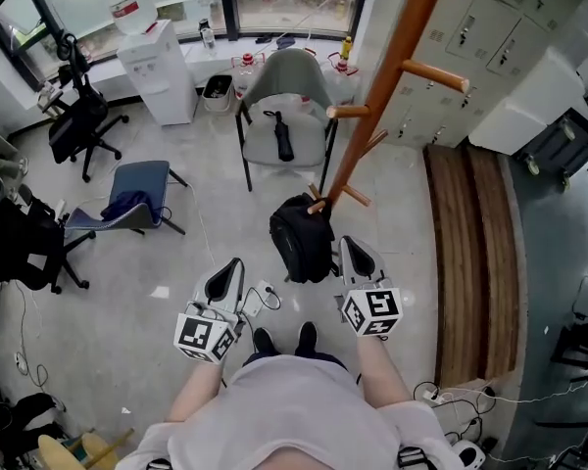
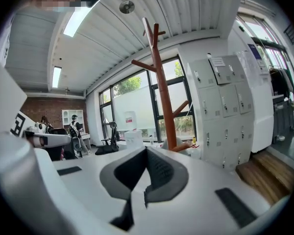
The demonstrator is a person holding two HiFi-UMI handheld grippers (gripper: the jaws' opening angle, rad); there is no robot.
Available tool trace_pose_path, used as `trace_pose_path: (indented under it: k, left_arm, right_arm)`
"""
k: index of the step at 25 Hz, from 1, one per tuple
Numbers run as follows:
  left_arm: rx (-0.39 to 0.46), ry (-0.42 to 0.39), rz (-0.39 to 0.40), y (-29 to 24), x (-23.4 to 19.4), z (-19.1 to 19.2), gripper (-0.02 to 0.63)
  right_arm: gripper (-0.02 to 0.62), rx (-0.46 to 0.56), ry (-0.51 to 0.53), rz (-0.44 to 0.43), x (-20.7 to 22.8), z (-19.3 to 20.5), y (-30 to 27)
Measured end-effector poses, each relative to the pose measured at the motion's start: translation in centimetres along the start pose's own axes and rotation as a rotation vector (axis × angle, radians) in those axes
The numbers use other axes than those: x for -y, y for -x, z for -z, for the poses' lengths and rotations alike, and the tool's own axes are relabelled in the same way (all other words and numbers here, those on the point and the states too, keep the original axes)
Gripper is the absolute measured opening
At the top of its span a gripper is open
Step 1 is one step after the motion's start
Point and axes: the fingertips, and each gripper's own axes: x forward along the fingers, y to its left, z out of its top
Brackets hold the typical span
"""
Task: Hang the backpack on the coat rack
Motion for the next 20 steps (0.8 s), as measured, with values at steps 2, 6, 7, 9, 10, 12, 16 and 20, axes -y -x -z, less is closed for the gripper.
trace_pose_path:
  k: [2,6,7,9,10,12,16,20]
  left_arm:
    - [0.007,-0.008,0.003,0.3,0.2,-0.5,0.009]
    - [0.018,-0.022,0.000,1.1,0.8,-1.4,0.009]
    - [0.022,-0.024,-0.001,1.3,0.9,-1.6,0.009]
    - [0.030,-0.029,-0.002,1.6,1.1,-1.9,0.009]
    - [0.034,-0.032,-0.002,1.7,1.2,-2.0,0.009]
    - [0.039,-0.036,-0.003,2.0,1.4,-2.2,0.009]
    - [0.063,-0.043,0.011,2.5,1.9,-2.8,0.009]
    - [0.091,-0.054,0.043,2.8,3.1,-3.5,0.009]
  right_arm:
    - [0.008,0.015,-0.012,-0.014,-0.5,-0.7,0.6]
    - [0.008,0.027,-0.026,-0.042,-1.7,-1.7,2.0]
    - [0.008,0.032,-0.038,-0.051,-2.2,-1.9,2.3]
    - [0.008,0.042,-0.048,-0.063,-2.9,-2.1,2.8]
    - [0.008,0.045,-0.043,-0.066,-3.2,-2.2,3.1]
    - [0.008,0.047,-0.033,-0.076,-3.9,-2.3,3.6]
    - [0.008,0.046,-0.022,-0.109,-5.2,-2.4,3.9]
    - [0.008,0.052,-0.007,-0.121,-5.7,-2.9,4.6]
